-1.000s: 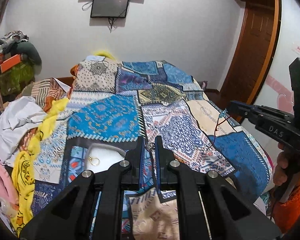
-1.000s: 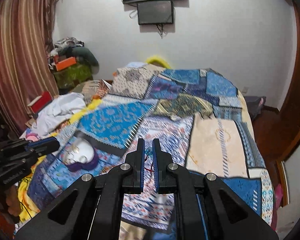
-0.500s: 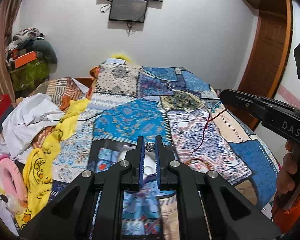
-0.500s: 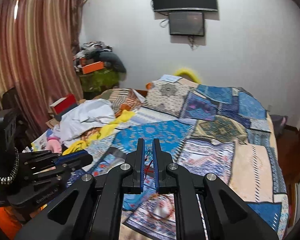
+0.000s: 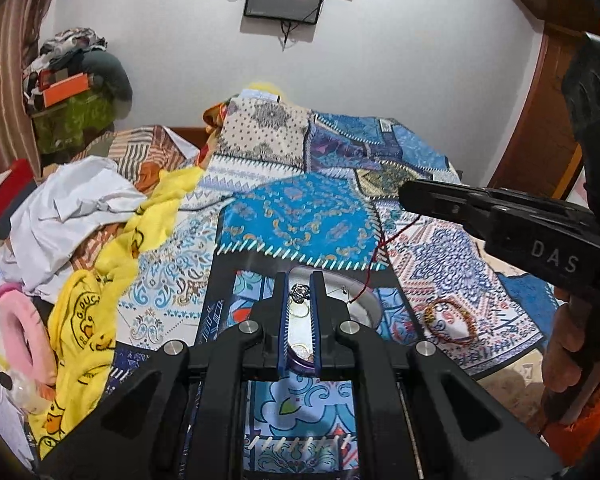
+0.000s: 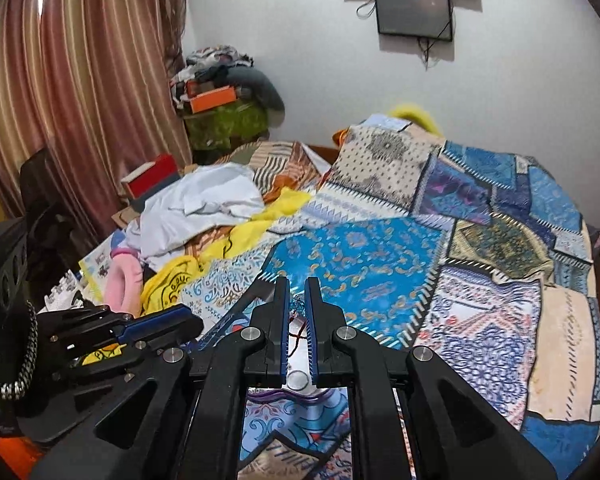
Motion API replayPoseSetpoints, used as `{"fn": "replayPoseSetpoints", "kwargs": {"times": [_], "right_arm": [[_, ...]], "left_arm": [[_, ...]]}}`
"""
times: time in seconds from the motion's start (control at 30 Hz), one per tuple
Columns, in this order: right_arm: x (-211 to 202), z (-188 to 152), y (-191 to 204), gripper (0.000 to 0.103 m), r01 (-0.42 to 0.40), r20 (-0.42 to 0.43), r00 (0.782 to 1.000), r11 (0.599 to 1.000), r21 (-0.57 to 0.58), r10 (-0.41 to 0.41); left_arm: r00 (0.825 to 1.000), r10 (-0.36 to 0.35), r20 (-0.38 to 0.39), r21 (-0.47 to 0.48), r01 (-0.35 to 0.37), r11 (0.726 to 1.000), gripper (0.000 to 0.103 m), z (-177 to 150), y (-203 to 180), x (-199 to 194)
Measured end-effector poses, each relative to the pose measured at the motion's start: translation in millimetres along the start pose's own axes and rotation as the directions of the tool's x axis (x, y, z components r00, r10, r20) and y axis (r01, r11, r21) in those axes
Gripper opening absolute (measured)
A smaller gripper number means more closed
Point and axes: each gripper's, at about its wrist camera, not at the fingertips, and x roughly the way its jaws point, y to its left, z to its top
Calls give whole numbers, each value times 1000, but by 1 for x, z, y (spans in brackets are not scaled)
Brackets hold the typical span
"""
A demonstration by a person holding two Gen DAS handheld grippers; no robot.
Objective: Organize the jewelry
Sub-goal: 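Carry the red string bracelet with the left gripper over the heart tin, then lower the string bracelet into the tin and open the left gripper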
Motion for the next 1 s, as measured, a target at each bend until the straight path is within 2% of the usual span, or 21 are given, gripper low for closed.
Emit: {"fn": "replayPoseSetpoints", "kwargs": {"times": [0.2,0.47,0.77,1.0], "right_arm": [[23,-6,1,6,9,-68,998,1000,12,-8],[45,-14,-2,7,-50,-148,987,998,45,57],[58,-21,-3,7,-76,-206,975,995,64,88],[56,-20,-1,7,-90,-214,972,994,58,100]], "left_arm": [[999,-17,-52,-3,17,1000,8,-10,1,23],[994,-43,-100,-6,43,999,8,-17,1,45],[990,-57,-131,2,58,998,8,-21,-3,57],[990,-45,-133,28,49,998,8,-21,-9,54]]}}
